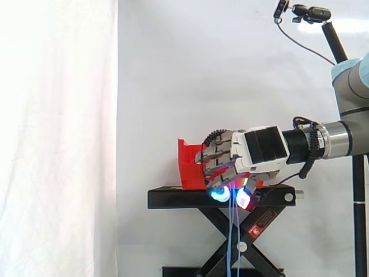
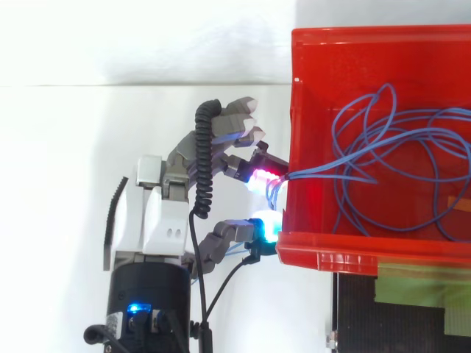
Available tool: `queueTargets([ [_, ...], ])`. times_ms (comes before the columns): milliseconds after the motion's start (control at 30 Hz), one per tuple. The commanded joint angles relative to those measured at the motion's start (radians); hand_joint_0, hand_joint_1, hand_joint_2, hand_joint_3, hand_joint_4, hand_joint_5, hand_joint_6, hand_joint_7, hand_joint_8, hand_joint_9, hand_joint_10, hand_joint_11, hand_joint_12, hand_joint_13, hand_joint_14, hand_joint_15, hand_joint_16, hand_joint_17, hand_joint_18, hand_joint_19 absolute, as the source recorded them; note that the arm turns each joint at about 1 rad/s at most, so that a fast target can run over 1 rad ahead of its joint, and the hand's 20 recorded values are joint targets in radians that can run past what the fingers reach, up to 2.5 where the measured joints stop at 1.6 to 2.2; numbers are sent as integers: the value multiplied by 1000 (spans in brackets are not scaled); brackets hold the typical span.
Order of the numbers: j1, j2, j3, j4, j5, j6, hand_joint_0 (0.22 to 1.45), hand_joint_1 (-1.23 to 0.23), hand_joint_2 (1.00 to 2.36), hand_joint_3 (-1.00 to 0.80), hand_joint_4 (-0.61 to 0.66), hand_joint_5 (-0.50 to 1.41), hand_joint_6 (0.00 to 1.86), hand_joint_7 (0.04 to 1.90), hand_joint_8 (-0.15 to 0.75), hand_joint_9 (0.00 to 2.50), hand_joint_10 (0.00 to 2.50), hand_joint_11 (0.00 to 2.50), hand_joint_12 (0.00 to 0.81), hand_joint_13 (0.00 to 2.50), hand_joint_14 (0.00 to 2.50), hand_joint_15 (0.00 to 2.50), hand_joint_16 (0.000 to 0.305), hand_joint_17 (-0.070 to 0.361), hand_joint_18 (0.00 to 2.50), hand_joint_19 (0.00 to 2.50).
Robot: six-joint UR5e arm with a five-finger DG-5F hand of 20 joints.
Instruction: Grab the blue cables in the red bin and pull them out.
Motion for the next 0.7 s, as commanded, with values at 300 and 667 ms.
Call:
queueTargets([
  [300,0,0,-1,-2,2,0,703,-1028,1000,-1000,-29,741,510,766,243,827,25,631,350,655,15,377,53,120,650,632],
  [667,0,0,1,-4,2,0,704,-1016,1000,-1000,-36,717,672,713,245,863,24,656,347,678,16,386,52,118,667,638],
])
